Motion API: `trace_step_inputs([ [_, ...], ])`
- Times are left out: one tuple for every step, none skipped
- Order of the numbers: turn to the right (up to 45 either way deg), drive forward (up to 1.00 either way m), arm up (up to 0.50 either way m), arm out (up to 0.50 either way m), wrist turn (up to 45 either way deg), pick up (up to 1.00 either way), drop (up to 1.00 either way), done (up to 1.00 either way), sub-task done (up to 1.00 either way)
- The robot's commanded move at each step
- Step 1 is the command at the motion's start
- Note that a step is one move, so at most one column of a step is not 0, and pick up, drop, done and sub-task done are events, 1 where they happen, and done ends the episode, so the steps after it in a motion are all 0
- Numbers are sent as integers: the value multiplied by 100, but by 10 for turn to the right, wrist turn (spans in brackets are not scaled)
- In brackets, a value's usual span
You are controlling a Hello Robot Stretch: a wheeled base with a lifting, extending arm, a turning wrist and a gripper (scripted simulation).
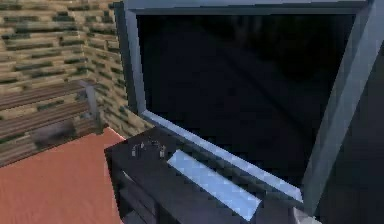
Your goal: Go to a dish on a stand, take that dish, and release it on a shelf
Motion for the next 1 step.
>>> trace_step_inputs([
  [450,0,0,0,0,0,0,0,0],
])
